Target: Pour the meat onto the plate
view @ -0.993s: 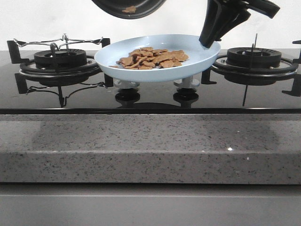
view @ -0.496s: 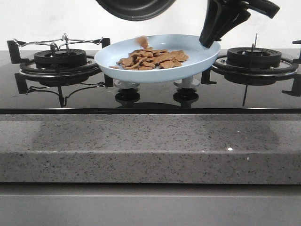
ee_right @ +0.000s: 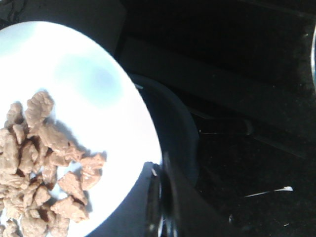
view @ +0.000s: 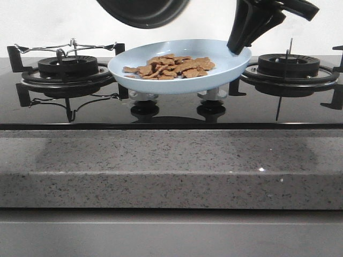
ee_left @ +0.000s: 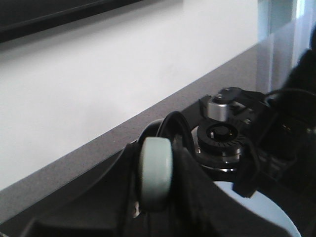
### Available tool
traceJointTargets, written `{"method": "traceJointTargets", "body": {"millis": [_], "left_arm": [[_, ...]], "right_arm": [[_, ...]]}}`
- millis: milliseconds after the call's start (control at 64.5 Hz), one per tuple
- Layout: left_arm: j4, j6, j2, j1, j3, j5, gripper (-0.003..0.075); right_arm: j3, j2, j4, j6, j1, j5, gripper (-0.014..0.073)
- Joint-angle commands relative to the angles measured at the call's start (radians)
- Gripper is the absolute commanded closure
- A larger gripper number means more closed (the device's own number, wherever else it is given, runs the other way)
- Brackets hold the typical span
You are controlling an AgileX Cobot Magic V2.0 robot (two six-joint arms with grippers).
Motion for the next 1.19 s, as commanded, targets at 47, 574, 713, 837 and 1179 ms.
{"method": "traceJointTargets", "body": {"millis": [47, 574, 713, 837, 1179], "left_arm": [[-0.290, -0.013, -0.028, 0.176, -0.036, 0.027, 0.0740], [-1.003, -0.075, 0.309, 0.724, 0.005, 0.532, 0.0741], [-1.005, -0.116, 0.401, 0.728, 0.005, 0.531, 0.0741], [-1.005, -0.124, 0.461, 0.728, 0.005, 0.524, 0.0741], [-1.005, -0.124, 0.516, 0.728, 0.005, 0.426, 0.0741]], "right_arm": [[-0.022, -0.051, 0.034, -0.010, -0.001, -0.029, 0.0656], [-0.022, -0.051, 0.034, -0.010, -0.001, -0.029, 0.0656], [-0.022, -0.051, 0.034, -0.010, -0.001, -0.029, 0.0656], [-0.022, -0.051, 0.034, -0.010, -0.001, -0.029, 0.0656], [-0.022, -0.051, 0.034, -0.010, -0.001, -0.029, 0.0656]]}}
